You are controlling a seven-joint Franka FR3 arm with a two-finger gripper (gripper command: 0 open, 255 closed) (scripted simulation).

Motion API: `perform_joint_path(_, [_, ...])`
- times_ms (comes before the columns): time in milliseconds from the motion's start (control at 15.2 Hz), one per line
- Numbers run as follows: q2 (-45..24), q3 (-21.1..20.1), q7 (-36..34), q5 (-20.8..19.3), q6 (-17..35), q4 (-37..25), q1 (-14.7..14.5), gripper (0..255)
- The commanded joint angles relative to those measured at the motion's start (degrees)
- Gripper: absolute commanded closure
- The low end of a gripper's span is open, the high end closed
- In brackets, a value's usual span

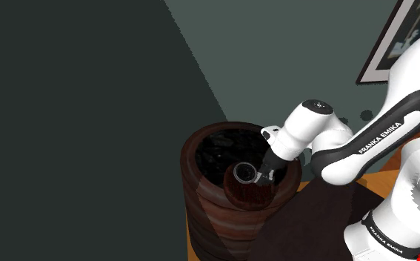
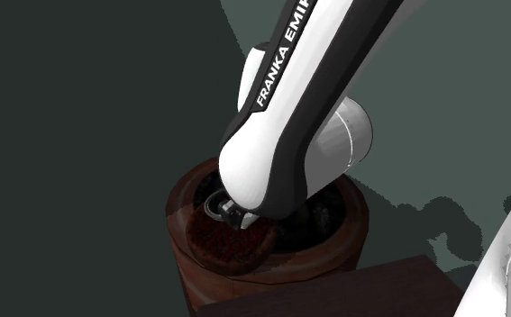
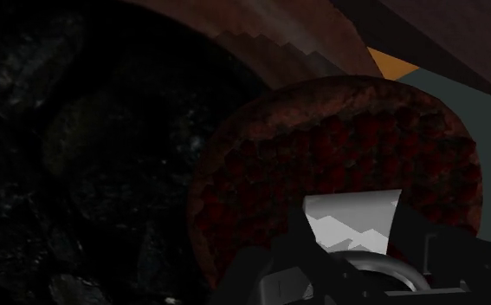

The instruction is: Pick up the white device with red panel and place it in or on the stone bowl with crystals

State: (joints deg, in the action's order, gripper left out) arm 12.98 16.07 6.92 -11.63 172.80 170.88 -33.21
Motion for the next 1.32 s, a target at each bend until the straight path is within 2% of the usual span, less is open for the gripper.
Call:
perform_joint_path(0, [-0.04,0.01,0.00,0.01,0.05,-0.01,-0.01,255])
perform_joint_path(66, [-0.04,0.01,0.00,0.01,0.05,-0.01,-0.01,255])
perform_joint_path(132, [-0.04,0.01,0.01,0.01,0.05,-0.01,-0.01,0])
perform_joint_path(462, [-0.04,0.01,0.01,0.01,0.05,-0.01,-0.01,0])
perform_joint_path(726, [13.99,-1.79,-0.63,-1.33,-12.75,1.25,2.19,0])
perform_joint_path(1254, [13.99,-1.81,-0.62,-1.31,-12.75,1.25,2.21,0])
